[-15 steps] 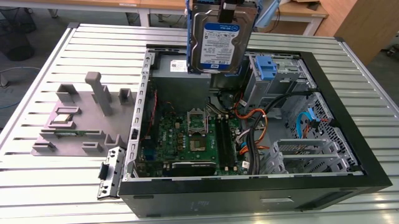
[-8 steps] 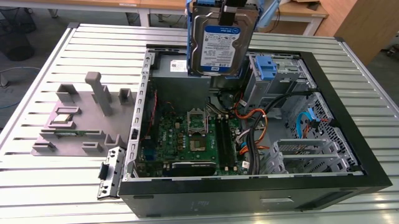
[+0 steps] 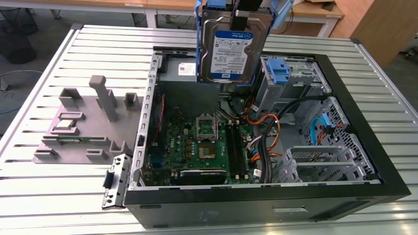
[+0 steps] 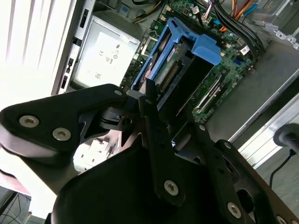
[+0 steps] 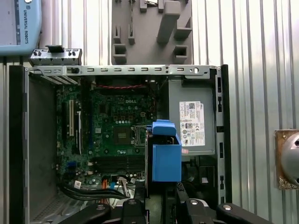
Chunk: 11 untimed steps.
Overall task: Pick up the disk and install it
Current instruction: 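Insert the disk into the insertion slot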
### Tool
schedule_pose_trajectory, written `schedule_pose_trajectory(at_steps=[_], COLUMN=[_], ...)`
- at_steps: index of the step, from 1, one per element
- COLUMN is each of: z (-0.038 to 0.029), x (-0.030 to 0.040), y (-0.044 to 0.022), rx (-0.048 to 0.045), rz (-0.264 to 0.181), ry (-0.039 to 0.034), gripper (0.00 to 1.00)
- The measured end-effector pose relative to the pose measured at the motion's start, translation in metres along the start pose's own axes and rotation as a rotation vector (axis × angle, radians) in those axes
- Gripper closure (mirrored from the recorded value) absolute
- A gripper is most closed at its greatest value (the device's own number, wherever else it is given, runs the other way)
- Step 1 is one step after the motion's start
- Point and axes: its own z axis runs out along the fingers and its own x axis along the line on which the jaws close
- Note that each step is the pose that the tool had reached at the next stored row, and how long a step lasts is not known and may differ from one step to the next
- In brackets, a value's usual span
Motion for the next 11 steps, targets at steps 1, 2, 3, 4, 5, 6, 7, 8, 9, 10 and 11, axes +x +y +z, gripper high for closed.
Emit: schedule_pose_trajectory(at_steps=[1,2,3,4,5,6,7,8,9,10,11], z=[0.0000,0.0000,-0.0001,-0.0001,-0.0001,-0.0002,-0.0002,-0.0002,-0.0003,-0.0004,-0.0005], x=[0.0012,0.0023,0.0035,0.0047,0.0058,0.0069,0.0082,0.0098,0.0118,0.0136,0.0154], y=[-0.0001,-0.0001,-0.0002,-0.0002,-0.0003,-0.0004,-0.0005,-0.0006,-0.0007,-0.0008,-0.0009], rx=[0.0000,0.0000,0.0000,0.0000,0.0000,0.0000,0.0000,0.0001,0.0001,0.0000,0.0000], rz=[0.000,0.000,0.000,0.000,0.000,0.000,0.000,0.000,0.000,0.000,0.000], ry=[0.0000,0.0000,0.0000,-0.0001,-0.0001,-0.0001,0.0000,-0.0001,-0.0001,0.0000,0.0000], gripper=[0.65,0.65,0.65,0.65,0.65,0.65,0.65,0.65,0.65,0.65,0.65])
